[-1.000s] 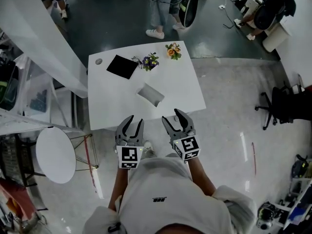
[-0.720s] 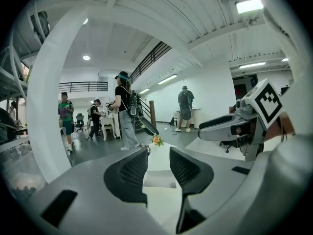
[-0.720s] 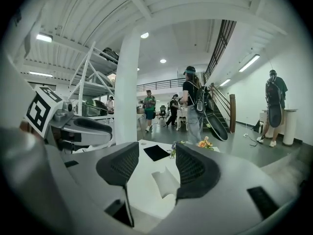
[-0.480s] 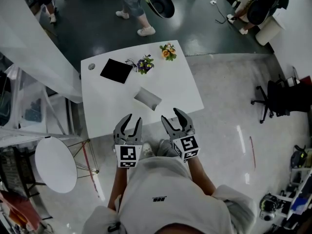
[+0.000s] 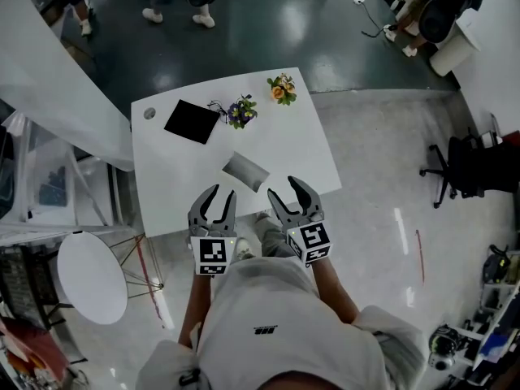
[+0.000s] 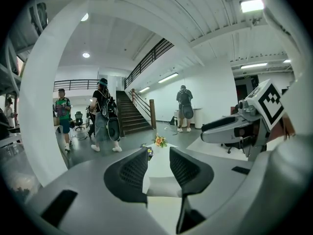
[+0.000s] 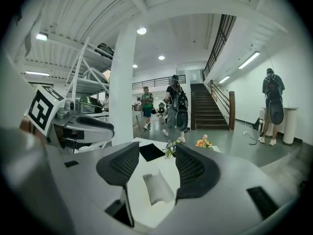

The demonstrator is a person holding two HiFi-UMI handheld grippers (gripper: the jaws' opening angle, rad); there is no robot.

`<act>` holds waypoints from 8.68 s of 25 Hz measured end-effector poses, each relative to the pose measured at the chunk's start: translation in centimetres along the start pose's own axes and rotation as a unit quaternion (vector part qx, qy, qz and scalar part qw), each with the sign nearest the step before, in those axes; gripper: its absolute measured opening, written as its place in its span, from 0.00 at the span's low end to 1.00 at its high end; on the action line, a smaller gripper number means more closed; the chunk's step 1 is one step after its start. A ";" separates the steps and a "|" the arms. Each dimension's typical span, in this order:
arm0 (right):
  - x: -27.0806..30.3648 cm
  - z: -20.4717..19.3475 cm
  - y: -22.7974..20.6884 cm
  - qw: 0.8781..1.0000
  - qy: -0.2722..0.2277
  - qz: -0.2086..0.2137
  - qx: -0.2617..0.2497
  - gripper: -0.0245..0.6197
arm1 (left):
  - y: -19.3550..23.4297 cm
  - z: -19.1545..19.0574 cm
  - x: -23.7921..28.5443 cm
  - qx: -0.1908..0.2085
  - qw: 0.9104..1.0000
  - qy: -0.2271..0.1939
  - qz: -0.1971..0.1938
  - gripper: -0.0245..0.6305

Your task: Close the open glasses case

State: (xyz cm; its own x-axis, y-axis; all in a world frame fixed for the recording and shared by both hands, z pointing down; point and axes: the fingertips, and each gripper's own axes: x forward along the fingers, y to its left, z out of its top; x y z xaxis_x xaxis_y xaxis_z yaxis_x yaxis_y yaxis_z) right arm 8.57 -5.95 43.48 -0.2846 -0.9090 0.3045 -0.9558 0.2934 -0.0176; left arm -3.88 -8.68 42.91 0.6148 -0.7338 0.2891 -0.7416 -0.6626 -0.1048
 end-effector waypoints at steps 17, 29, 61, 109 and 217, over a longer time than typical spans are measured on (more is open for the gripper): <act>8.0 -1.7 -5.6 0.998 0.046 0.044 0.002 0.39 | 2.0 -2.3 8.8 -0.029 0.999 0.043 0.015 0.27; 12.4 -5.3 -7.4 0.992 0.091 0.091 0.004 0.38 | 2.0 -6.4 12.8 -0.046 0.994 0.096 0.023 0.26; 18.2 -14.5 -9.3 0.970 0.195 0.147 -0.001 0.34 | 0.1 -15.9 19.1 -0.103 0.975 0.197 0.027 0.23; 20.0 -18.2 -5.5 0.957 0.235 0.167 -0.014 0.32 | -2.1 -20.0 20.3 -0.127 0.967 0.219 -0.014 0.23; 17.1 -20.1 0.6 0.954 0.235 0.176 -0.064 0.37 | -0.8 -24.0 12.2 -0.141 0.959 0.244 0.020 0.23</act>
State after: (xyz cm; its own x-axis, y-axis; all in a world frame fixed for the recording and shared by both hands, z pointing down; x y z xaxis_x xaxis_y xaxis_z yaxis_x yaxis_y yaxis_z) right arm 4.54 -15.40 67.79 -0.4927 -0.5242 0.6946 -0.7825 0.6162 -0.0900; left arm -2.24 -13.54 69.33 0.4361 -0.5548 0.7085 -0.8473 -0.5183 0.1157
